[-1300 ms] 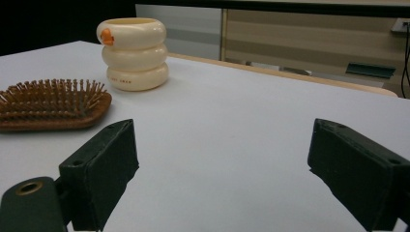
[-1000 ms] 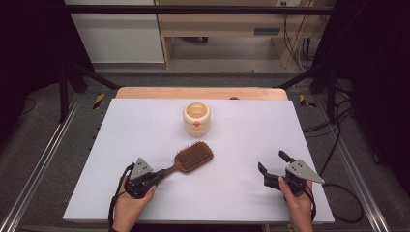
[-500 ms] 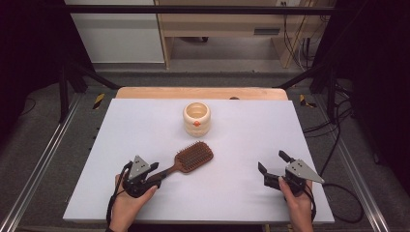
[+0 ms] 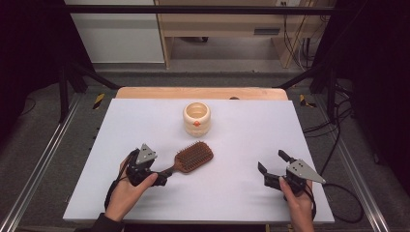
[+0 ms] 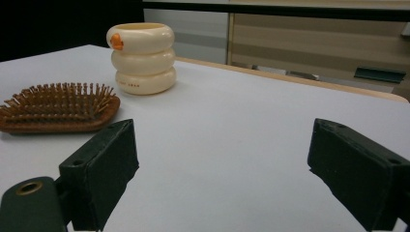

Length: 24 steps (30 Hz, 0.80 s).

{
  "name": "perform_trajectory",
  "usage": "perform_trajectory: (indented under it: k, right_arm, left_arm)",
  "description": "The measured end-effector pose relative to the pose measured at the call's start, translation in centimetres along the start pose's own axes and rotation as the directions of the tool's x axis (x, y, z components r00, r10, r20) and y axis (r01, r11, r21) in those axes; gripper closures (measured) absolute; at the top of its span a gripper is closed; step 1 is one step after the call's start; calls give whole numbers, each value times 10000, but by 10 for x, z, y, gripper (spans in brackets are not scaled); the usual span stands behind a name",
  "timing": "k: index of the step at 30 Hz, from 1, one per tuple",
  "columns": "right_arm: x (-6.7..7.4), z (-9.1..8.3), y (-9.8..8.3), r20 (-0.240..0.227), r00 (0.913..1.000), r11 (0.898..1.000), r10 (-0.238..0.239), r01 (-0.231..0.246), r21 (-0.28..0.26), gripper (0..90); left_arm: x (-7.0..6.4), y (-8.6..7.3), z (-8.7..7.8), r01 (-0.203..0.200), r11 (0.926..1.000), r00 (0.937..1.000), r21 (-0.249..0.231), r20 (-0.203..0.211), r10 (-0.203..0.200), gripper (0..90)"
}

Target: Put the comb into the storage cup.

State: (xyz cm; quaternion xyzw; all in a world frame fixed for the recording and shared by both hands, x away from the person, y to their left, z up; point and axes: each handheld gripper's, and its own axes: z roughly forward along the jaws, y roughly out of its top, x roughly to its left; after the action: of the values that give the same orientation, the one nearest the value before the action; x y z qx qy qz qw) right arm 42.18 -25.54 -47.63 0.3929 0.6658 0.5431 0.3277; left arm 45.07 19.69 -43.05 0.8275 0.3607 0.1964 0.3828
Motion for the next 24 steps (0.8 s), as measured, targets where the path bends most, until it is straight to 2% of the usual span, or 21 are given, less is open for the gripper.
perform_trajectory:
  k: [5, 9, 11, 14, 21, 24]
  right_arm:
    - [1, 2, -1, -119, 9999, 10000, -83, 83, 35, 105]
    - [1, 1, -1, -158, 9996, 9997, -239, 241, 79, 105]
    - [1, 0, -1, -183, 9996, 9997, -235, 237, 69, 105]
    - [1, 1, -1, -196, 9995, 9997, -230, 231, 64, 105]
    - [1, 2, -1, -202, 9997, 9999, -152, 152, 18, 105]
    - [2, 1, -1, -189, 9997, 9999, -161, 162, 54, 105]
  left_arm:
    - [-1, 11, 1, -443, 9986, 9986, 274, -272, 450, 61]
    - [-4, 20, 3, -1095, 9929, 9928, 468, -431, 1115, 60]
    - [-4, 23, 3, -1252, 9907, 9904, 539, -522, 1280, 60]
    - [-3, 26, 2, -1301, 9896, 9900, 618, -466, 1331, 60]
    - [6, 28, 2, -925, 9924, 9953, 815, -206, 944, 61]
    - [6, 30, 1, -889, 9923, 9960, 862, -34, 895, 61]
